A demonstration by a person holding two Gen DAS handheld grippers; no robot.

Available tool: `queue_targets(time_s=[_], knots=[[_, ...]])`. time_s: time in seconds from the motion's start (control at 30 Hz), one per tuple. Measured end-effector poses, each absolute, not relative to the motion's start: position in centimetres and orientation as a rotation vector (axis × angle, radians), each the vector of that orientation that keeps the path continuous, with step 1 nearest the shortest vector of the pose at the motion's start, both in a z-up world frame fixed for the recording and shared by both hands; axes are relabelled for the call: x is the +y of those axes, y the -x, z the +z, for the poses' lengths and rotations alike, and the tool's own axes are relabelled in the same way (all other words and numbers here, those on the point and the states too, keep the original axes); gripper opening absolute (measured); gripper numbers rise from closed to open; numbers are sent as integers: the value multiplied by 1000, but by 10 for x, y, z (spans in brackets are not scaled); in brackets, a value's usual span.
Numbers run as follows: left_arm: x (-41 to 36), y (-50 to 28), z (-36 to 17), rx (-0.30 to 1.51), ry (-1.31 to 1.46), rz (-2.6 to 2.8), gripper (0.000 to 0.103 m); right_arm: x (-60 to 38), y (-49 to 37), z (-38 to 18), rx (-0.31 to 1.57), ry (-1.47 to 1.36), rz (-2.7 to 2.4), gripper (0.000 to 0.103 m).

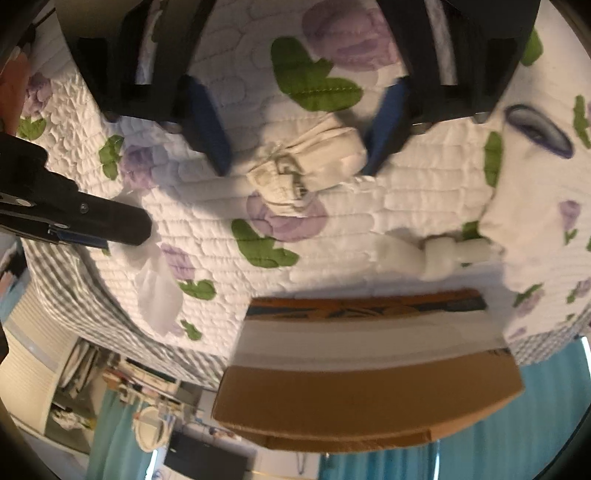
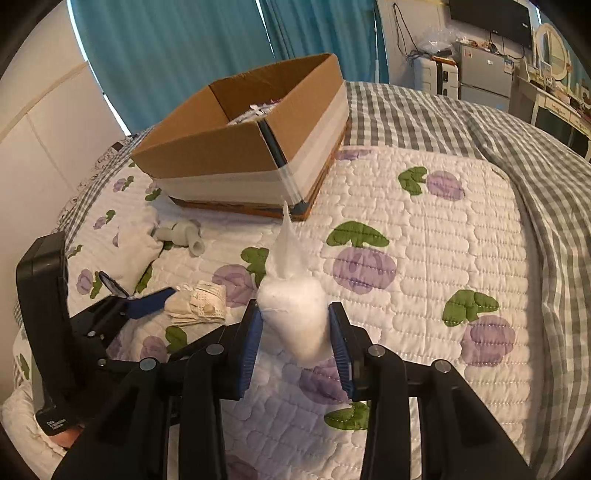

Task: Organize soft objects
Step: 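Grasp the folded beige mask with the left tool while the right tool grasps the white fluffy bag, then carry the mask and fluffy bag into the box and open both tools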

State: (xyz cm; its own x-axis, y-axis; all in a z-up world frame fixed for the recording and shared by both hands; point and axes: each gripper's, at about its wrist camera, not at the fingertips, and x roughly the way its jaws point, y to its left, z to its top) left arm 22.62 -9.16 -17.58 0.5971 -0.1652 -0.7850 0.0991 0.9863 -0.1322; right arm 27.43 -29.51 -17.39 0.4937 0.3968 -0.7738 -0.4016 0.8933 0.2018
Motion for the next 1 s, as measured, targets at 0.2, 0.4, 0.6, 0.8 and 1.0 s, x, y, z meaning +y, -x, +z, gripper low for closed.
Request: queue_targets(time_s=[0.2,0.4,0.6,0.8,1.0], knots=[[-81,-218,-169,902,108,-196,54,-300,-271,-172,922,-3,465,36],[-74,-200,-143,866,90,-214,54,-292,-257,-155,872,52,432,36],[-61,-180,-93,774,93,-238,54,-284,-234,-106,792,70,411,36],[-41,-162,-38,682,76,-254,54,-264,-206,-45,692,115,404,36],[-20,-156,17,573,35,-240,54,-235,-188,10,583,150,427,36]])
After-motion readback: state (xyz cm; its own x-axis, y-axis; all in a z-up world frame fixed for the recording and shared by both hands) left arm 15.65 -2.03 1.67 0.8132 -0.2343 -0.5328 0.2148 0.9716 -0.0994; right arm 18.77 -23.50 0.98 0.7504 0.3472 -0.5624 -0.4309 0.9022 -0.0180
